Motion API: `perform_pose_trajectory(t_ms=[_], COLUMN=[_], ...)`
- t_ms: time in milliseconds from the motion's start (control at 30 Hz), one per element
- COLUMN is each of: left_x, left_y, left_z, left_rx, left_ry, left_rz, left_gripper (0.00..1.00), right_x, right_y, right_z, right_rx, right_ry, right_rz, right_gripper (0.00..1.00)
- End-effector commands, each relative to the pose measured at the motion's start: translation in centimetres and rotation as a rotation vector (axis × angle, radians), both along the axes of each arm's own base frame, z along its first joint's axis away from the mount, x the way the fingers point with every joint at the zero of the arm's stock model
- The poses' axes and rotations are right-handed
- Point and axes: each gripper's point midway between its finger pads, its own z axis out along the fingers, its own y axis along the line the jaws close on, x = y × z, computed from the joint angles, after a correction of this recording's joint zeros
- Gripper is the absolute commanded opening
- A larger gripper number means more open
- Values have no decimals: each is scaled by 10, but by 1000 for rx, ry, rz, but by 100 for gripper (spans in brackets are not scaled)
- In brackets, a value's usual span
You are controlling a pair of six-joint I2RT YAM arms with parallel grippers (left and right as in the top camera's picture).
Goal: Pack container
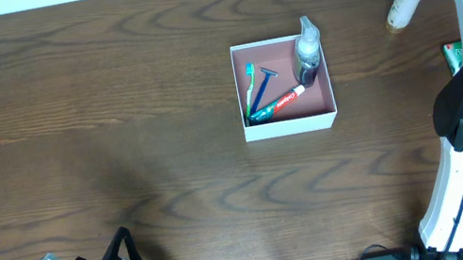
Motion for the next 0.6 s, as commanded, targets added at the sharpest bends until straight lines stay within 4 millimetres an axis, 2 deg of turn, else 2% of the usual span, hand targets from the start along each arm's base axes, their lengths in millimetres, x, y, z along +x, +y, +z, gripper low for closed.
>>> perform_pose_trajectory(t_ms=[0, 133, 200, 333, 567], left_x=[0, 0, 0, 0, 0], left_y=[1, 1, 1, 1, 1], left_z=[0, 0, 0, 0, 0], left_rx=[-4, -4, -4, -4, -4], left_ry=[-4, -4, -4, -4, -4], left_rz=[6, 6, 6, 6, 6], left_gripper=[98, 98, 98, 98, 98], right_x=[-5, -10, -15, -36, -103], right_y=[-8, -7, -5, 10, 39], right_z=[17, 49, 72, 131, 234], right_rx=[-11, 0, 6, 49, 102], right_ry=[-28, -93, -137, -247, -433], right_rz=[-30, -67, -82, -63, -20], right_gripper=[1, 1, 1, 1, 1])
